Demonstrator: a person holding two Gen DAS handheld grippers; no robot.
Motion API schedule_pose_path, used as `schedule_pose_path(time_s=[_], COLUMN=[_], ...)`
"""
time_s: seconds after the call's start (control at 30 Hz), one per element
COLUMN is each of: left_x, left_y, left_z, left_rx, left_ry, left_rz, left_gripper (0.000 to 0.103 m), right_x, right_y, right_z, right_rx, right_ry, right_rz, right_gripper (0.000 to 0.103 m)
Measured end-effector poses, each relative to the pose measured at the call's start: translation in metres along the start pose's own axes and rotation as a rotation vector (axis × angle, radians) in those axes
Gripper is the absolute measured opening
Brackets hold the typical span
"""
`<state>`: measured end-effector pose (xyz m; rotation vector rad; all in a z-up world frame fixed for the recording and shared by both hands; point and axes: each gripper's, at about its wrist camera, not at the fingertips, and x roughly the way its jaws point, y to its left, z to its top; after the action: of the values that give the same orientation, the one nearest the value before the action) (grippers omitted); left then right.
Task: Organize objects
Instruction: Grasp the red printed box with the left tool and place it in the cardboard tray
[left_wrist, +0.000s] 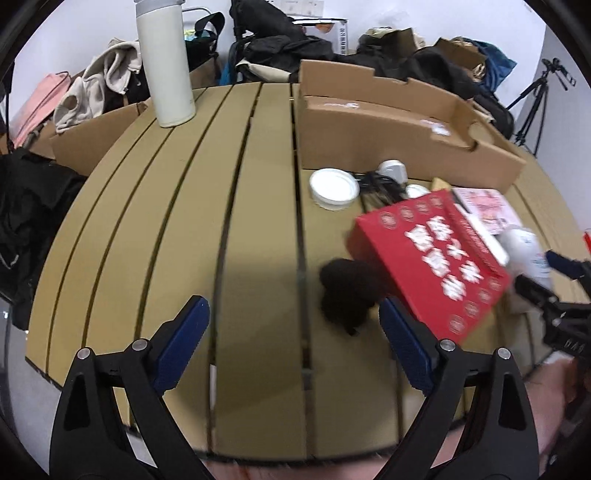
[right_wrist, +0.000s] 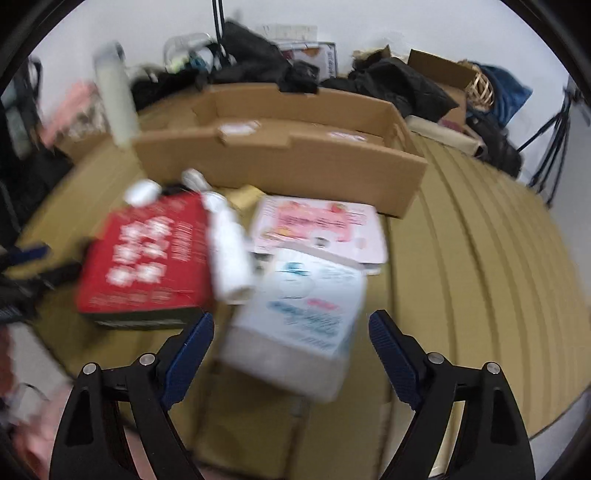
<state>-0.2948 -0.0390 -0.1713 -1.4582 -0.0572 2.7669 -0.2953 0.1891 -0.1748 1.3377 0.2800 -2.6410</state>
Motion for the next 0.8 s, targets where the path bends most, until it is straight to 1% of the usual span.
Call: schedule_pose_path(time_s=[0.03,0.1,0.13,0.17,0.23,0.27,0.3,0.33,0.4,0.43,0.47,0.5,0.53,0.57,0.6,0.63,0.67,0.73,0.8], left_x=[0.005,0.012,0.013,0.012,0.004,-0.002,-0.012,-0.017,-0.025,-0.027,-0.028,-0.029,-0.028,-0.025,-0.022,-0.016,-0.010,0.002,0.001], left_y=[0.002,0.007,0.010,0.012,0.014,0.013,0.012,0.010,0.004,-0.001,-0.005,-0.014,-0.020,-0.027,-0.031,-0.034,-0.035,-0.034,-0.034], left_z=[0.001,0.003,0.004,0.005,0.007,0.007,0.006,0.004,-0.003,-0.007,-0.009,-0.011,-0.013,-0.014,-0.014,-0.016,-0.016,-0.019,-0.024], left_rx=[-0.001,-0.017,-0.031,-0.046,-0.061,-0.062,-0.071,-0.086,-0.116,-0.121,-0.117,-0.096,-0.080,-0.062,-0.054,-0.053,-0.062,-0.107,-0.139], left_ry=[-0.001,0.015,0.016,0.015,-0.003,-0.019,-0.039,-0.041,-0.017,-0.004,0.002,0.002,-0.003,-0.007,-0.005,0.006,0.023,0.071,0.101], left_rz=[0.009,0.025,0.018,0.016,0.047,0.052,0.039,0.017,-0.072,-0.120,-0.163,-0.214,-0.234,-0.258,-0.274,-0.298,-0.304,-0.345,-0.366], left_gripper=[0.094,0.094,0.094,0.094,0.092,0.092,0.092,0.092,0.091,0.091,0.091,0.090,0.089,0.084,0.082,0.077,0.072,0.055,0.040], right_x=[0.001,-0.001,-0.002,-0.006,-0.021,-0.031,-0.040,-0.044,-0.044,-0.041,-0.035,-0.029,-0.022,-0.011,0.005,0.012,0.023,0.026,0.024], right_y=[-0.006,-0.025,-0.028,-0.030,-0.027,-0.022,-0.015,-0.007,0.010,0.016,0.027,0.034,0.042,0.045,0.047,0.047,0.044,0.038,0.030], right_z=[0.001,-0.001,-0.001,-0.003,-0.005,-0.006,-0.006,-0.004,0.003,0.006,0.012,0.015,0.017,0.020,0.025,0.025,0.027,0.027,0.023], right_rx=[0.016,0.088,0.098,0.103,0.098,0.085,0.066,0.054,0.034,0.024,0.001,-0.015,-0.027,-0.023,-0.004,0.004,0.030,0.082,0.126], right_ry=[-0.005,-0.010,-0.013,-0.026,-0.075,-0.111,-0.147,-0.164,-0.150,-0.141,-0.137,-0.137,-0.126,-0.098,-0.051,-0.026,-0.013,-0.006,0.009], right_rz=[-0.010,-0.095,-0.117,-0.123,-0.107,-0.087,-0.041,0.016,0.187,0.233,0.256,0.249,0.254,0.283,0.325,0.337,0.378,0.423,0.446], right_gripper=[0.089,0.089,0.089,0.089,0.089,0.089,0.089,0.089,0.089,0.088,0.084,0.078,0.066,0.057,0.055,0.048,0.049,0.045,0.035])
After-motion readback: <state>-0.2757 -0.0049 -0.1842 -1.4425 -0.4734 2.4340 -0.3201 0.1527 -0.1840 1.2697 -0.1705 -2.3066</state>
